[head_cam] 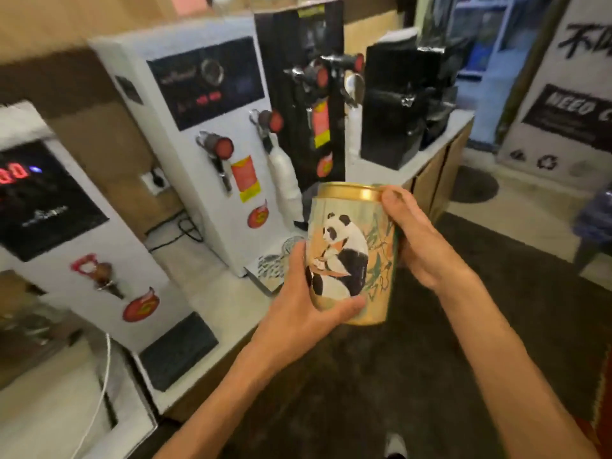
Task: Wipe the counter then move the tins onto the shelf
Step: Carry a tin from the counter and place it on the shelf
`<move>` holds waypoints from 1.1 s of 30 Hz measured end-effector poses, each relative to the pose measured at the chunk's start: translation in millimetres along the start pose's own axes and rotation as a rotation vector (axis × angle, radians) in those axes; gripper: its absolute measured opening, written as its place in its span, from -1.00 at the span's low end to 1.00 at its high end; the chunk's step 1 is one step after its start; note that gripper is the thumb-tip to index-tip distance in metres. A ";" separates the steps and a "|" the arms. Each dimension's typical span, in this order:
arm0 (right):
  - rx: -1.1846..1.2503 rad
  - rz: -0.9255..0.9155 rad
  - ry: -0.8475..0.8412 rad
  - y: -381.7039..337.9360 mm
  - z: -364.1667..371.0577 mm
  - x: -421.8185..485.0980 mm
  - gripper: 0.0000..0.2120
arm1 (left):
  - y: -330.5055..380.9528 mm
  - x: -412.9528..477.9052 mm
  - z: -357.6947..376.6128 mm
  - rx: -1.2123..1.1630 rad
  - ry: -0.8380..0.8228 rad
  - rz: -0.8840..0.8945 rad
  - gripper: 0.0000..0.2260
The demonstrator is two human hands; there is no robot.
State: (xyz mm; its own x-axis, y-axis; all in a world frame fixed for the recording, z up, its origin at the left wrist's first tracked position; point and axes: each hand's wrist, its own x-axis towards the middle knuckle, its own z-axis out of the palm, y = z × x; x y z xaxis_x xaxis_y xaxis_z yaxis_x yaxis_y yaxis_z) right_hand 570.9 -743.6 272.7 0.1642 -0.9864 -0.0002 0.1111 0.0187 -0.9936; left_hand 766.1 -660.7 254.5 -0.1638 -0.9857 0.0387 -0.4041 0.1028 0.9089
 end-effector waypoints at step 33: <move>-0.483 -0.579 -0.797 -316.4 510.8 478.9 -0.10 | 48.5 271.5 -581.1 0.407 0.938 -0.102 -0.08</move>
State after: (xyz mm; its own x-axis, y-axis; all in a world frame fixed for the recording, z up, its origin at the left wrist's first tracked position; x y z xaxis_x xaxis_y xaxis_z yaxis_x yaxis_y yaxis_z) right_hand 1115.0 -1138.6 644.5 0.8169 -0.4331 0.3810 0.0089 -0.6509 -0.7591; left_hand 1225.0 -1000.7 550.3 0.5872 -0.6817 0.4364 -0.6795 -0.1222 0.7234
